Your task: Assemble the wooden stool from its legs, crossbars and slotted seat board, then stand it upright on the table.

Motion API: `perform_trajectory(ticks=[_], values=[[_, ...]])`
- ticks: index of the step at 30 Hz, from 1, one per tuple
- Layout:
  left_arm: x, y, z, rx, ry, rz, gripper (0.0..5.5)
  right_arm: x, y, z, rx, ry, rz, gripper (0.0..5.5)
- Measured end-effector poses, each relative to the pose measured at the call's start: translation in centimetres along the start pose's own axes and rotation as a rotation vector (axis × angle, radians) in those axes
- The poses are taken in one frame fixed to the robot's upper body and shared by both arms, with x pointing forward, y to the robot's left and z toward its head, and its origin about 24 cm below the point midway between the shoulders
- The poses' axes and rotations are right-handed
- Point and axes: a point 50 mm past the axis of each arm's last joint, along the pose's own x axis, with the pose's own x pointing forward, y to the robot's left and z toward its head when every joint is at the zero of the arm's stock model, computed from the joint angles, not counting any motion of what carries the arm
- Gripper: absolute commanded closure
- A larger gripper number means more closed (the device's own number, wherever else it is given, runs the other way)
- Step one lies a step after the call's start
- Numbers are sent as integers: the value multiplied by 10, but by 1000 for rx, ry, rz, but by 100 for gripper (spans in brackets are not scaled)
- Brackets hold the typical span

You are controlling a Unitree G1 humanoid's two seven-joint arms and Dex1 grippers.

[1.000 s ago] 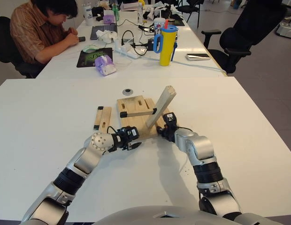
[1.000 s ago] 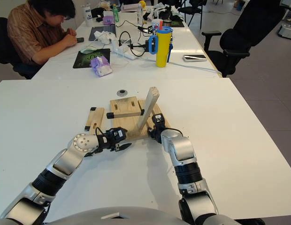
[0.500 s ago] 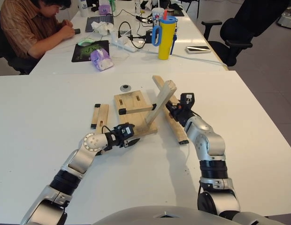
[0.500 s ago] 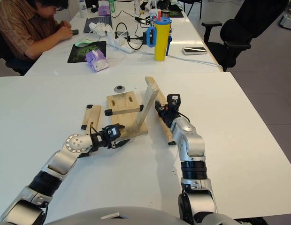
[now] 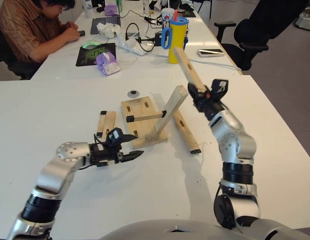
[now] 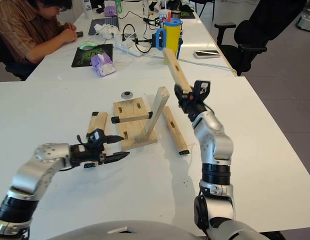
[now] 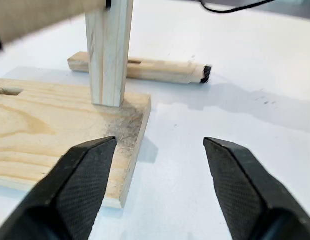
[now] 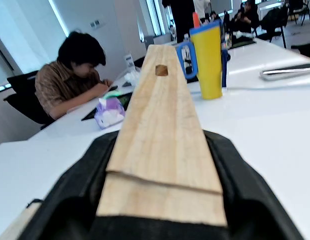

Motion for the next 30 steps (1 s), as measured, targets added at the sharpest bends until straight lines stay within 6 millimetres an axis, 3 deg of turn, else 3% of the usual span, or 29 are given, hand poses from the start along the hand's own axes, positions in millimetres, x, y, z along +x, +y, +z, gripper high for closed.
perform_trajectory(ticks=[4, 8, 12, 16, 20, 27, 30], values=[[-25, 5, 22, -204, -167, -73, 134, 4, 13, 38, 127, -76, 214, 344], [-43, 10, 56, -301, -385, -172, 79, -1, 35, 59, 236, -52, 480, 344], [-56, 13, 89, -374, -596, -276, 61, -23, 57, 73, 302, 55, 817, 344], [-59, 12, 109, -443, -714, -344, 61, -51, 68, 78, 345, 185, 1086, 344], [-50, 10, 115, -492, -739, -360, 61, -64, 65, 63, 429, 276, 1127, 344], [-44, 1, 128, -488, -774, -404, 61, -69, 72, 46, 457, 317, 1111, 344], [-43, -1, 131, -494, -784, -415, 102, -70, 73, 43, 439, 291, 1083, 344]])
